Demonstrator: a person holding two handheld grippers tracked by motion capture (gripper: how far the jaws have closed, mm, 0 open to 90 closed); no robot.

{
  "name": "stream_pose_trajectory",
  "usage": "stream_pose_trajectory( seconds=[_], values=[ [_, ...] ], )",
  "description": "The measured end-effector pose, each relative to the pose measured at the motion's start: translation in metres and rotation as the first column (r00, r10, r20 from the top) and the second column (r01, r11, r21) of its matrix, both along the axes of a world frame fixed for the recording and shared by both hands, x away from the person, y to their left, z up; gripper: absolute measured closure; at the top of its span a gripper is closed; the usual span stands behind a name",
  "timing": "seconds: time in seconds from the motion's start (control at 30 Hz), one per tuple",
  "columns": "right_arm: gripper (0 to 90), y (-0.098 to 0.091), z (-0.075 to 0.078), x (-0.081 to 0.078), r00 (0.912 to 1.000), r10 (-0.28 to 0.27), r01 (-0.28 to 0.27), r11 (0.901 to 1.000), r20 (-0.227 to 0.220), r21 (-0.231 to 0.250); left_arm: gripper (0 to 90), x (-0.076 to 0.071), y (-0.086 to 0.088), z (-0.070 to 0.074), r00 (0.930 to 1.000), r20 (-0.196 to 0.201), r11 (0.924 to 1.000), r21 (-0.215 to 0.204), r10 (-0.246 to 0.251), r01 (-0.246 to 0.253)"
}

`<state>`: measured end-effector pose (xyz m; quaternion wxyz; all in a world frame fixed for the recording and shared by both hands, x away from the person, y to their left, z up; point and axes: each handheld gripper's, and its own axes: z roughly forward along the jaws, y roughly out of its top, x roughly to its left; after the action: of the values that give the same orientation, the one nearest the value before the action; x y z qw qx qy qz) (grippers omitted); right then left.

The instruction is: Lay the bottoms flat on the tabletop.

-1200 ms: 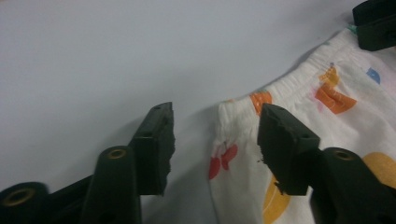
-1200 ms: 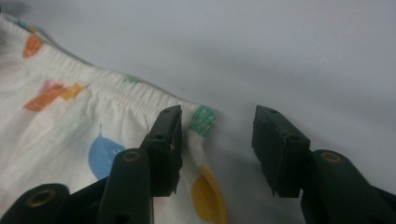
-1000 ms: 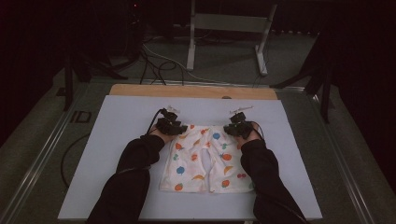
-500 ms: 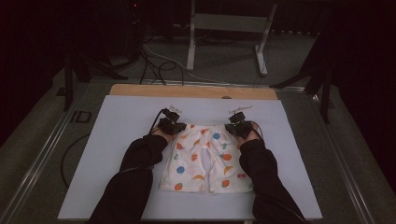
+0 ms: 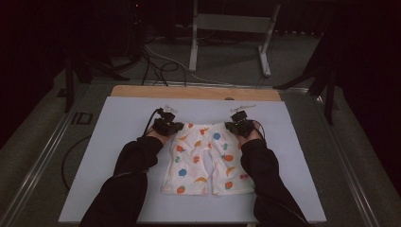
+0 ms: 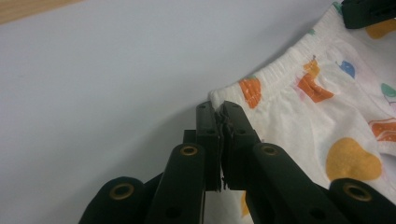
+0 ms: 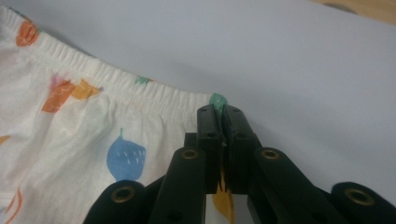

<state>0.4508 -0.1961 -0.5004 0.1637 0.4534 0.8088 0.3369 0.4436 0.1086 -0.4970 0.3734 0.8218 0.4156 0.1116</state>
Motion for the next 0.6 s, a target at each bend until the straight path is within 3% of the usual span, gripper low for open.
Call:
stream_pose_trajectory(
  seconds=[0.23, 0.6],
  values=[
    [87.4, 0.013, 0.005, 0.007, 0.9998, 0.008, -0.008, 0.9998, 0.017, -0.019, 87.5, 0.010, 0.007, 0.000, 0.9996, 0.000, 0.9996, 0.010, 0.027, -0.027],
    [87.4, 0.017, 0.011, 0.030, 0.9991, -0.038, 0.038, 0.9992, 0.022, -0.015, 87.4, 0.033, 0.005, 0.004, 0.9974, 0.052, 0.9987, 0.006, 0.051, -0.051]
  ],
)
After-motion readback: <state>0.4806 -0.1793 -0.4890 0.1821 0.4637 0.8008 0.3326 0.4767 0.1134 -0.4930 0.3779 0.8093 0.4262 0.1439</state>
